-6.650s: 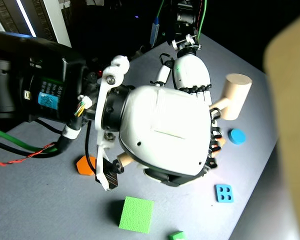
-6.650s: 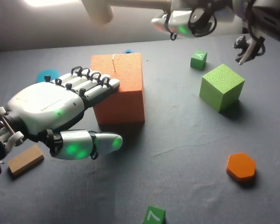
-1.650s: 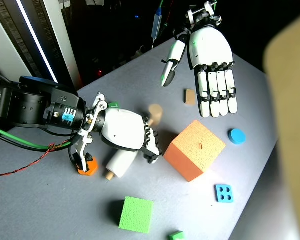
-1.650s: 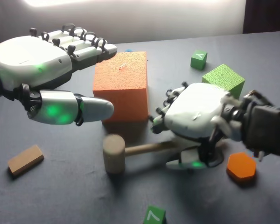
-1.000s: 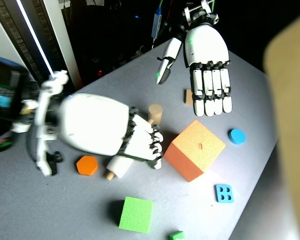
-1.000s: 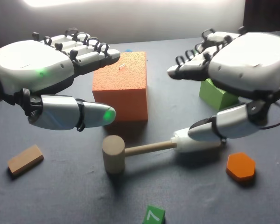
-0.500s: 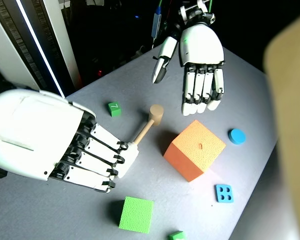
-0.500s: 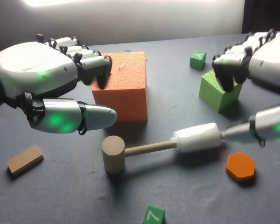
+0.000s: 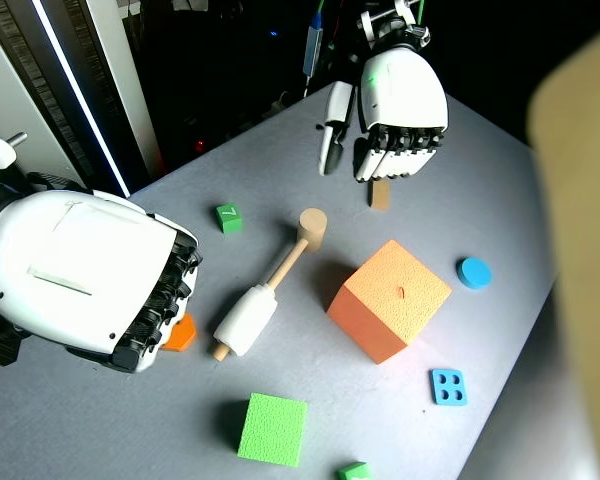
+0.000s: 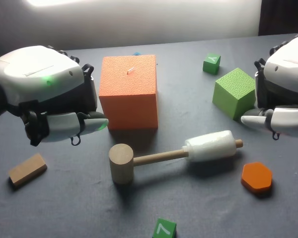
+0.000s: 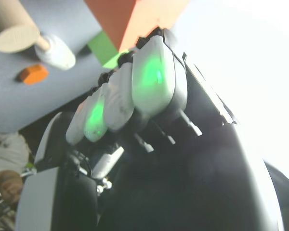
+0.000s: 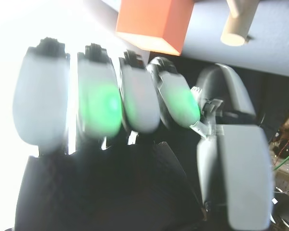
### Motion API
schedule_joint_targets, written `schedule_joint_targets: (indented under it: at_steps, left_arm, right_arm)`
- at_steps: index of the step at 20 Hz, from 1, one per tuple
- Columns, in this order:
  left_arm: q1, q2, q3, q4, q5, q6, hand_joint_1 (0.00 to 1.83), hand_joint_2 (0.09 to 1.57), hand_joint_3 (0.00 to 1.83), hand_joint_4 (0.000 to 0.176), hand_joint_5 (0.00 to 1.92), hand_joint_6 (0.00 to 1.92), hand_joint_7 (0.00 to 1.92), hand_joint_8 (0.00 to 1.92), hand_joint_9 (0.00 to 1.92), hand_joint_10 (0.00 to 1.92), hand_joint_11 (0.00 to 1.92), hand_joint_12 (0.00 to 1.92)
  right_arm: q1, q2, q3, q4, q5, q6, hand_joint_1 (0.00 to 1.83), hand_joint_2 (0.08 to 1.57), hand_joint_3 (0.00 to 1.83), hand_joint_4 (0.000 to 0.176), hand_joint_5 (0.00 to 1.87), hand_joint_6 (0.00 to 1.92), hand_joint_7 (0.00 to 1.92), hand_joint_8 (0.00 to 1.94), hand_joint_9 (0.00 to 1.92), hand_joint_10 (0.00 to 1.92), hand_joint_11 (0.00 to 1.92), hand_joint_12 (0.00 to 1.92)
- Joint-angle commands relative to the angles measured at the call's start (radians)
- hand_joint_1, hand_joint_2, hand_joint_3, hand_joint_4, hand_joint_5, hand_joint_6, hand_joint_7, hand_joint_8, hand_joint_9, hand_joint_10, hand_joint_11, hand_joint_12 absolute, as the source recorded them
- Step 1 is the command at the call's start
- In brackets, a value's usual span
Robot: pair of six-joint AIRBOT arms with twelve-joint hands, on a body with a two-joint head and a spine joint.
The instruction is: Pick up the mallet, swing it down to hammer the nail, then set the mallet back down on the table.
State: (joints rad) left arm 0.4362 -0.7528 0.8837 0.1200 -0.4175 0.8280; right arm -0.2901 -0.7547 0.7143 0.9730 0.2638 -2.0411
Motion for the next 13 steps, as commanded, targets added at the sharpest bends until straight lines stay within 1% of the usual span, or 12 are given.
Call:
schedule_joint_targets:
  at_steps: [1,2,3,4,5,6,9,12,13]
  left_arm:
    - [-0.005,0.0,-0.006,-0.005,-0.127,-0.002,1.01,1.41,0.0,0.015,1.44,1.92,1.55,1.92,1.6,1.92,1.61,1.92]
    - [0.001,-0.001,-0.011,-0.005,-0.139,-0.002,1.04,1.39,0.0,0.02,1.44,1.92,1.57,1.92,1.6,1.92,1.6,1.92]
    - [0.009,-0.001,-0.018,-0.005,-0.15,-0.002,1.07,1.38,0.0,0.017,1.44,1.92,1.55,1.92,1.59,1.92,1.58,1.92]
    - [0.013,-0.001,-0.022,-0.005,-0.157,-0.002,1.07,1.38,0.0,0.017,1.44,1.92,1.55,1.92,1.59,1.92,1.58,1.92]
    - [0.013,-0.002,-0.026,-0.005,-0.157,-0.002,1.13,1.34,0.0,0.019,1.44,1.92,1.56,1.92,1.6,1.92,1.59,1.92]
    - [0.013,-0.003,-0.028,-0.005,-0.158,-0.002,1.12,1.32,0.0,0.02,1.44,1.92,1.56,1.92,1.61,1.92,1.58,1.92]
    - [0.003,-0.014,-0.027,-0.005,-0.16,-0.002,1.09,1.35,0.0,0.02,1.46,1.92,1.57,1.92,1.61,1.92,1.59,1.92]
    - [-0.004,-0.023,-0.03,-0.005,-0.161,-0.002,1.08,1.35,0.0,0.02,1.46,1.92,1.57,1.92,1.61,1.92,1.59,1.92]
    - [-0.004,-0.024,-0.033,-0.005,-0.161,-0.002,1.02,1.36,0.0,0.035,1.41,1.92,1.54,1.92,1.56,1.92,1.51,1.92]
  right_arm:
    - [0.015,0.005,-0.002,-0.021,0.07,-0.005,0.85,1.33,0.01,0.0,1.45,1.92,1.58,1.94,1.62,1.92,1.67,1.92]
    - [0.012,0.006,-0.002,-0.021,0.07,-0.007,0.91,1.37,0.0,0.083,1.43,1.92,1.57,1.94,1.63,1.92,1.69,1.92]
    - [0.01,0.006,-0.002,-0.021,0.07,-0.008,0.95,1.37,0.0,0.122,1.4,1.92,1.54,1.94,1.61,1.92,1.67,1.92]
    - [0.009,0.006,-0.002,-0.021,0.07,-0.009,0.95,1.37,0.0,0.122,1.4,1.92,1.54,1.94,1.61,1.92,1.67,1.92]
    - [0.009,0.006,-0.002,-0.021,0.07,-0.009,0.97,1.38,0.0,0.134,1.41,1.92,1.54,1.94,1.6,1.92,1.65,1.92]
    - [0.009,0.006,-0.002,-0.021,0.07,-0.009,0.95,1.39,0.0,0.14,1.41,1.92,1.53,1.94,1.59,1.92,1.63,1.92]
    - [0.005,0.006,-0.002,-0.021,0.07,-0.015,0.94,1.39,0.0,0.143,1.41,1.92,1.53,1.94,1.59,1.92,1.63,1.92]
    - [-0.008,0.006,-0.002,-0.021,0.077,-0.043,0.94,1.39,0.0,0.144,1.41,1.92,1.53,1.94,1.59,1.92,1.63,1.92]
    - [-0.011,0.006,-0.002,-0.021,0.081,-0.051,0.85,1.39,0.0,0.15,1.4,1.92,1.51,1.94,1.56,1.92,1.59,1.92]
